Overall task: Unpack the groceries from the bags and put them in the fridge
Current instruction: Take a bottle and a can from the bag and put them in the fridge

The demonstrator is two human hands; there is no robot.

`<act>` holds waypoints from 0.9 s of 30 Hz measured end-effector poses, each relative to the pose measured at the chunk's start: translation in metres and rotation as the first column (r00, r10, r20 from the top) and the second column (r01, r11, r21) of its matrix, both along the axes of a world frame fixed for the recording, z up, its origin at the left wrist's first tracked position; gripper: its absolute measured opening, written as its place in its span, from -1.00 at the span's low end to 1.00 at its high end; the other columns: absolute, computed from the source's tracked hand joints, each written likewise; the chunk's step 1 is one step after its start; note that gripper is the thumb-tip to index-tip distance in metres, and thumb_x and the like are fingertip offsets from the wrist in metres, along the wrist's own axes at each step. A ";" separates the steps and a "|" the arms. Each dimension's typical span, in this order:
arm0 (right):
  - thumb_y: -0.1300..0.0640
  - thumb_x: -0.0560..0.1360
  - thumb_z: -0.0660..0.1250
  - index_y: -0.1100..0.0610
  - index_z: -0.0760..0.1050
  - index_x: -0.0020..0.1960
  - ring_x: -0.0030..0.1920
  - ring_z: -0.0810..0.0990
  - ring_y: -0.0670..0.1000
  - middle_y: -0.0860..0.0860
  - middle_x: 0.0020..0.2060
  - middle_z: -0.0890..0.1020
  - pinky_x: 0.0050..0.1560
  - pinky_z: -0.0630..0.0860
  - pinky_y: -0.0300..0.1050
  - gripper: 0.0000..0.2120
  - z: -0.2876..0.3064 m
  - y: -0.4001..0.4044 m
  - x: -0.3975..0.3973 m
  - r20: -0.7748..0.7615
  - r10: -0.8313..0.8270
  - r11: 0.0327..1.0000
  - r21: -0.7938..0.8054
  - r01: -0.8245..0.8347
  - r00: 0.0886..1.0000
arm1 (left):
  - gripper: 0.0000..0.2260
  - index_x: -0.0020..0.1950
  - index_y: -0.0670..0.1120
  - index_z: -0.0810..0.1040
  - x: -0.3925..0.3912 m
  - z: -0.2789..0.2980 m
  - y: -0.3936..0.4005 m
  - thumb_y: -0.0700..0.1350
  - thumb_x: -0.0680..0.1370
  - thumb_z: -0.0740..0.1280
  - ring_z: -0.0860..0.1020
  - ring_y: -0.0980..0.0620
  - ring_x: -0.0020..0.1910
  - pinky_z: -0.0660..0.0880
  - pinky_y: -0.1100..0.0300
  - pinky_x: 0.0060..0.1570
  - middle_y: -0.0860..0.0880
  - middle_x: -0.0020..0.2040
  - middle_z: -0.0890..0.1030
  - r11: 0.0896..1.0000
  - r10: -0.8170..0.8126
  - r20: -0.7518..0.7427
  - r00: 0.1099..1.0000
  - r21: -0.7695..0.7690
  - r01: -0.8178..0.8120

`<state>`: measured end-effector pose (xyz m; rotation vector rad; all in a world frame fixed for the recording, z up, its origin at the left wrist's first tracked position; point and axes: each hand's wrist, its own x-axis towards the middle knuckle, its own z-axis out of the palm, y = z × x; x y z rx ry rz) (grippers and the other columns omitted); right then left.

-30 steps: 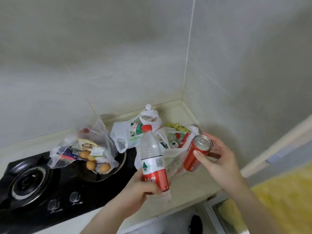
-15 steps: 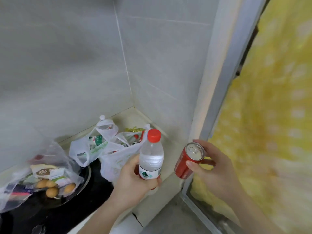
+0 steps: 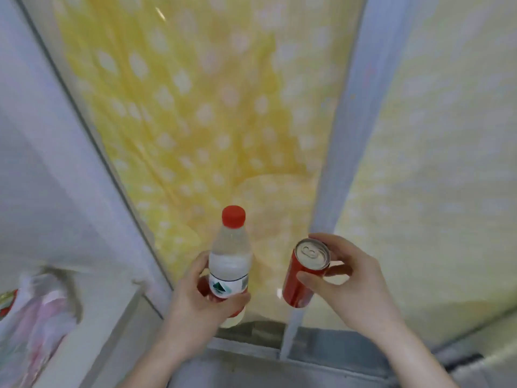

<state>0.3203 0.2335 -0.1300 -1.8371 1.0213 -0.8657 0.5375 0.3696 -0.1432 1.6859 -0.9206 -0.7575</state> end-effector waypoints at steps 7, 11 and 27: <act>0.20 0.29 0.66 -0.12 0.62 0.18 0.06 0.69 -0.10 -0.20 0.00 0.73 0.00 0.62 -0.19 -0.47 0.012 -0.007 -0.136 0.067 -0.419 0.907 -0.030 0.421 0.906 | -0.50 0.17 0.01 0.58 -0.092 0.001 -0.108 -0.32 0.33 0.62 0.65 -0.02 -0.26 0.56 0.17 -0.26 -0.06 -0.15 0.73 0.907 -0.421 0.047 0.906 0.011 0.421; 0.15 0.30 0.68 -0.15 0.63 0.17 -0.01 0.70 -0.09 -0.21 0.00 0.73 0.00 0.60 -0.25 -0.49 0.019 0.006 -0.194 0.074 -0.627 0.775 -0.033 0.631 0.775 | -0.46 0.13 0.14 0.60 -0.149 0.002 -0.158 -0.23 0.26 0.65 0.69 -0.07 -0.14 0.61 0.08 -0.15 -0.03 -0.13 0.73 0.780 -0.624 0.047 0.780 -0.019 0.625; 0.18 0.29 0.68 -0.16 0.64 0.15 -0.07 0.70 -0.11 -0.23 -0.02 0.73 -0.04 0.57 -0.30 -0.48 0.037 0.097 -0.304 0.090 -0.991 0.084 -0.106 0.991 0.094 | -0.58 0.03 0.02 0.64 -0.353 0.000 -0.235 -0.24 0.27 0.68 0.69 0.03 -0.06 0.63 0.17 -0.09 0.00 -0.06 0.72 0.154 -0.988 0.012 0.157 -0.114 0.981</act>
